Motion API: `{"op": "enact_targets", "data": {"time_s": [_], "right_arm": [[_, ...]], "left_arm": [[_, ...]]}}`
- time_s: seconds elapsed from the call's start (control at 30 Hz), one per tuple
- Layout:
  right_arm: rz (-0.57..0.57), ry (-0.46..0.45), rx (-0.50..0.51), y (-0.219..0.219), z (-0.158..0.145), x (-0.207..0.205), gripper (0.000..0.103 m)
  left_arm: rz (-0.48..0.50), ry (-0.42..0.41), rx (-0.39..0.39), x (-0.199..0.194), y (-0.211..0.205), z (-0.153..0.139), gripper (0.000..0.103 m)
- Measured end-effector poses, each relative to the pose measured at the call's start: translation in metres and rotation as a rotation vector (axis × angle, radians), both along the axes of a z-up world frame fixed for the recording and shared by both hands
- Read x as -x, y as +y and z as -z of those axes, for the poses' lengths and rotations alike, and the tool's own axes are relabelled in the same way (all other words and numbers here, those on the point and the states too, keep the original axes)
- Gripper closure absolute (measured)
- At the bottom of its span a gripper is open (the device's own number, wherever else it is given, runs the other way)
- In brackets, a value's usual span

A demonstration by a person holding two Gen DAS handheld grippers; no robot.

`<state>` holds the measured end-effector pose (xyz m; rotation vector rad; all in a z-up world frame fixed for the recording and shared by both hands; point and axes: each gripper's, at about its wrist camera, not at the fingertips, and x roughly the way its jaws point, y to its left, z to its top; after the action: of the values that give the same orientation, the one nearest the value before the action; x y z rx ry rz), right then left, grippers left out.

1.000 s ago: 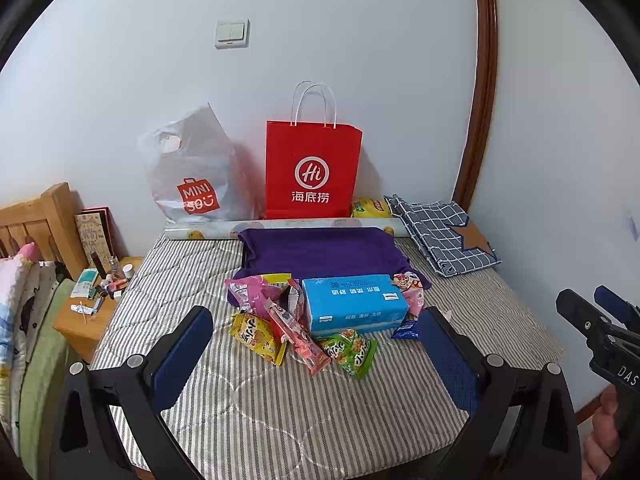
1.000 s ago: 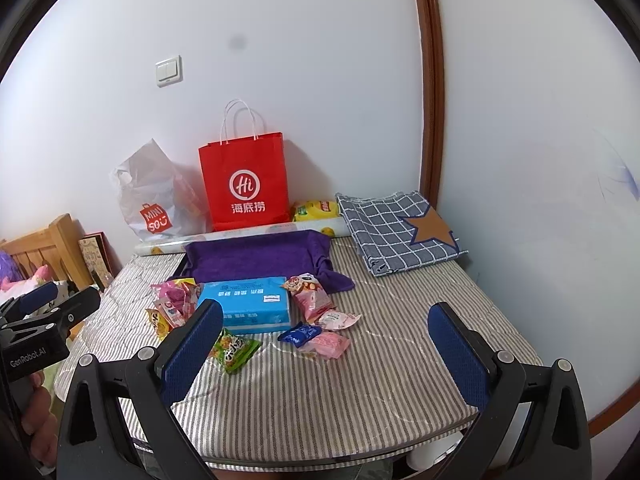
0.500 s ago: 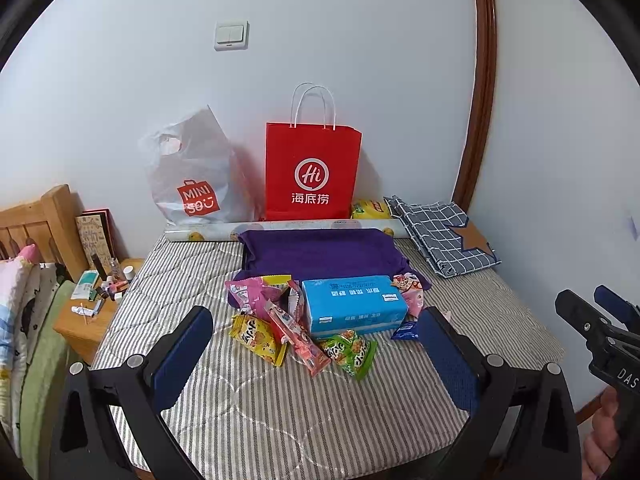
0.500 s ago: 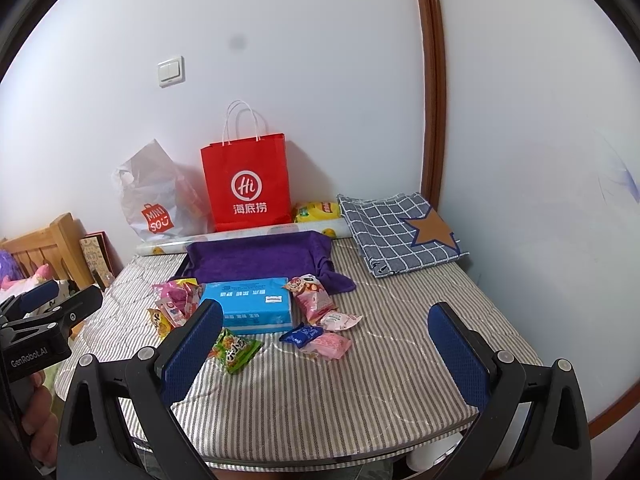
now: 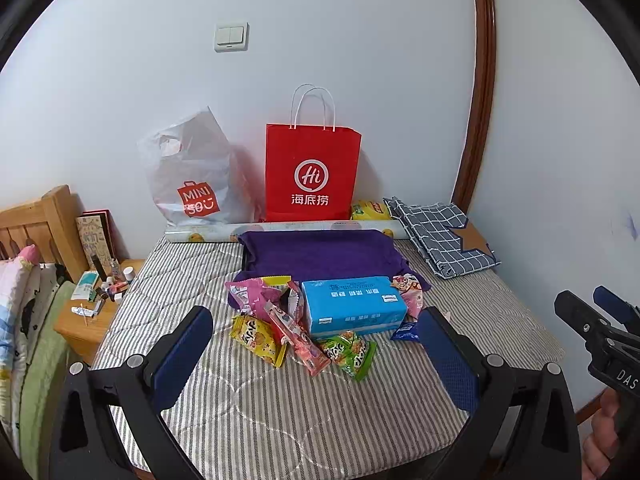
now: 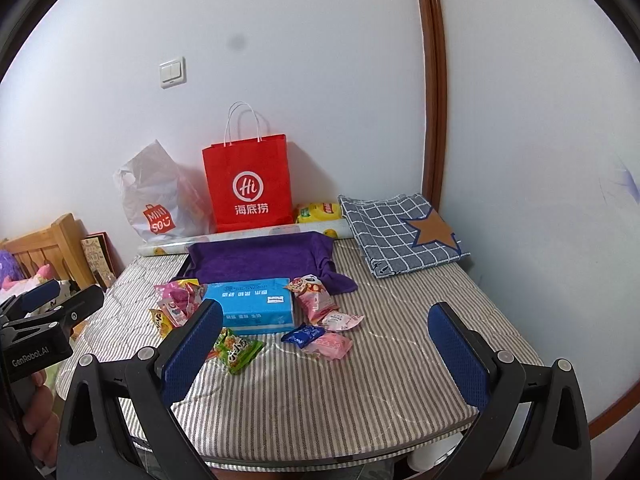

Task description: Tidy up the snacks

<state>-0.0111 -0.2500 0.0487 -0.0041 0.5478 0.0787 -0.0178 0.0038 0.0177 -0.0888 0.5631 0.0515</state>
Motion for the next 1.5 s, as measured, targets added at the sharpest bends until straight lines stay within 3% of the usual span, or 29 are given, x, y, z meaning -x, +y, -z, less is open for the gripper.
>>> {"op": "enact_targets", "data": {"time_s": [0.6, 0.8, 0.93, 1.17, 1.43, 1.5], "right_arm": [[-0.012, 0.001, -0.007, 0.001, 0.002, 0.000, 0.001], [-0.014, 0.025, 0.012, 0.003, 0.012, -0.009, 0.001], [0.009, 0.059, 0.039, 0.002, 0.029, -0.019, 0.001], [0.019, 0.137, 0.005, -0.010, 0.070, -0.044, 0.001], [0.003, 0.184, 0.043, -0.017, 0.123, -0.074, 0.002], [-0.012, 0.208, 0.016, -0.022, 0.137, -0.085, 0.007]], "left_arm": [[0.001, 0.001, 0.002, 0.000, -0.001, 0.002, 0.001], [-0.012, 0.030, 0.009, -0.008, 0.003, 0.014, 0.001], [0.002, 0.039, 0.055, -0.014, 0.009, 0.029, 0.000], [-0.076, 0.157, -0.001, -0.042, 0.018, 0.068, 0.000], [-0.115, 0.236, 0.016, -0.065, 0.042, 0.121, 0.001], [-0.104, 0.269, 0.005, -0.074, 0.045, 0.133, 0.001]]}}
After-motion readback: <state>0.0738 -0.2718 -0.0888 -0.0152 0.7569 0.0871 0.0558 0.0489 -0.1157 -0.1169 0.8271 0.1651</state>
